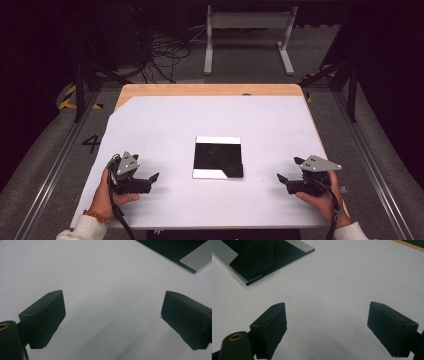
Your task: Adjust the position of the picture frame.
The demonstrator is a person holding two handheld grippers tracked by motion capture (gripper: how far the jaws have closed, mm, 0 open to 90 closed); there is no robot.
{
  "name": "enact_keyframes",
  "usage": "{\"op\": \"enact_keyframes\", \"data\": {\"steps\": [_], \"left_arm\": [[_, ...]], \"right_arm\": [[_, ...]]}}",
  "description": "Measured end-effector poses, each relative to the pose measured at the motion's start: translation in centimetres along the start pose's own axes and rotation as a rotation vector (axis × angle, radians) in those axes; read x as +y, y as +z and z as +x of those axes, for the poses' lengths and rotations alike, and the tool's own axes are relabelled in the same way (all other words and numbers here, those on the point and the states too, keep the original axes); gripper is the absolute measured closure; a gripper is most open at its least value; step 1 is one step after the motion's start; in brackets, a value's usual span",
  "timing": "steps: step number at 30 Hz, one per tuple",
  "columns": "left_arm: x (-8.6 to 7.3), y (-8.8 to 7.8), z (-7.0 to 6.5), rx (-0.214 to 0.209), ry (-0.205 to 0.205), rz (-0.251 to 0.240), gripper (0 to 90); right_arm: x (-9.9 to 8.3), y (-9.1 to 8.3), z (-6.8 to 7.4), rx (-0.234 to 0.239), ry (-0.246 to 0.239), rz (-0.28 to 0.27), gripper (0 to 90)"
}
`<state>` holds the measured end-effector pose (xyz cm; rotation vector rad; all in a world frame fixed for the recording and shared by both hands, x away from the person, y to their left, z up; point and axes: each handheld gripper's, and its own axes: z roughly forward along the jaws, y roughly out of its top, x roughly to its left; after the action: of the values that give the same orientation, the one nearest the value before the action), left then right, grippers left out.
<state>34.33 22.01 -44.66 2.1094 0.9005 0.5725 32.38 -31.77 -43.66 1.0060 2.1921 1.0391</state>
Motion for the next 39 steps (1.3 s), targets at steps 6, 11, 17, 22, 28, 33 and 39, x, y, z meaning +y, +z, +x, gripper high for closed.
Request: {"op": "enact_keyframes", "data": {"steps": [6,11,17,22,28,33,39], "left_arm": [[-0.2,0.3,-0.3,-0.040,0.004,0.013,12.5],[-0.5,0.5,-0.5,-0.059,0.001,0.005,13.3],[-0.4,1.1,-0.9,-0.086,0.003,0.019,13.2],[-0.4,1.3,-1.3,-0.106,0.005,0.026,13.0],[0.0,1.8,-1.5,-0.137,0.007,0.018,13.5],[0.5,2.3,-1.5,-0.165,0.014,-0.003,22.1],[1.2,3.0,-1.3,-0.224,0.019,-0.001,38.3]], "right_arm": [[0.0,0.0,0.0,0.001,0.000,0.000,16.4],[0.3,0.4,0.2,0.011,-0.007,0.002,16.4],[0.4,0.7,0.4,0.015,-0.017,0.008,16.6],[0.4,0.8,0.6,0.018,-0.018,0.011,16.7],[0.6,1.2,0.6,0.033,-0.012,0.013,25.1],[0.9,1.7,0.7,0.070,-0.002,0.013,39.1],[1.8,2.8,1.0,0.112,0.019,0.014,55.7]]}}
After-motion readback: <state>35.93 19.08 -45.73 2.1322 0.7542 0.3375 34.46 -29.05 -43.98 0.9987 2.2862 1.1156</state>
